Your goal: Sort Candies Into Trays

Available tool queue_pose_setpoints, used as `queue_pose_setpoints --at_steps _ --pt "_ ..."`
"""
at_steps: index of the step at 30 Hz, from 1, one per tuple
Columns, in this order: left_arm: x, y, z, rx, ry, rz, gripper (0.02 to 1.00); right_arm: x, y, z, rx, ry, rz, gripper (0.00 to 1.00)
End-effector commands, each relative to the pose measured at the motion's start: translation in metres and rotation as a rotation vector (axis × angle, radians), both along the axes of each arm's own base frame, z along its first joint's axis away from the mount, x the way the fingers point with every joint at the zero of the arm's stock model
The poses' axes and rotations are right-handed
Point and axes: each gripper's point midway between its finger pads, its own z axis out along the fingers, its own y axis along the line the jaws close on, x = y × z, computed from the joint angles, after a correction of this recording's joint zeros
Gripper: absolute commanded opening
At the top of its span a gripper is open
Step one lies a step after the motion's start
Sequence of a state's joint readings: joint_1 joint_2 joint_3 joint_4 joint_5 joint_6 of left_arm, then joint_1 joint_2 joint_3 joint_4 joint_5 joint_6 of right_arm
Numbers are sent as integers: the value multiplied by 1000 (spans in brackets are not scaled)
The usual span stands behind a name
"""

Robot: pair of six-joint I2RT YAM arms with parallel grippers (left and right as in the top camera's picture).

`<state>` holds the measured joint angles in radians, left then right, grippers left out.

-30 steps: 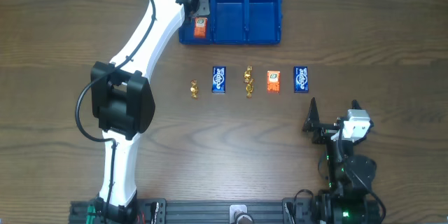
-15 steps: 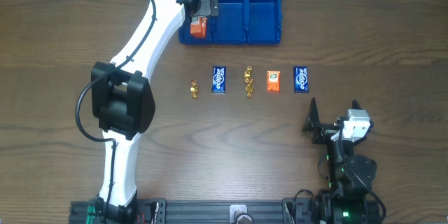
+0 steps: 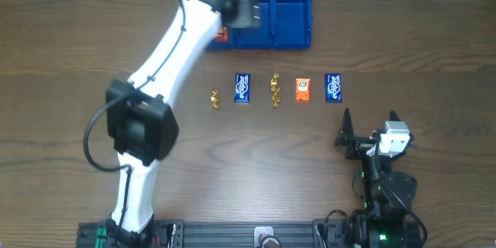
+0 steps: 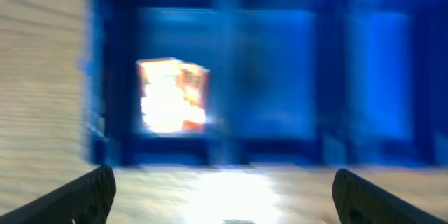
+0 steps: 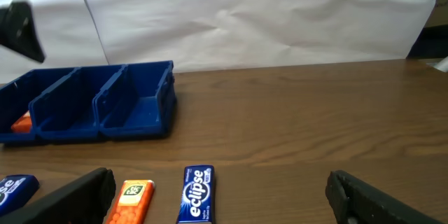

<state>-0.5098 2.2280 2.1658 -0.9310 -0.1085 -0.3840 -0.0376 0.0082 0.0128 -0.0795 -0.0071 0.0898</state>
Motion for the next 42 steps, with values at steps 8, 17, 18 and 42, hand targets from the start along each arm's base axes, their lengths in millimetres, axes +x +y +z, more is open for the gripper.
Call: queue_pose_setpoints --at_steps 8,17,18,42 --pt "-127 -131 10 -65 65 -32 998 0 2 -2 -10 3 6 1000" --pt "-145 -154 -47 -37 169 -10 998 0 2 -2 -10 3 6 1000" --pt "-145 -155 -55 -31 180 -11 998 0 2 -2 -10 3 6 1000" --pt "-131 -168 -127 -20 218 12 816 0 2 -2 -10 3 6 1000"
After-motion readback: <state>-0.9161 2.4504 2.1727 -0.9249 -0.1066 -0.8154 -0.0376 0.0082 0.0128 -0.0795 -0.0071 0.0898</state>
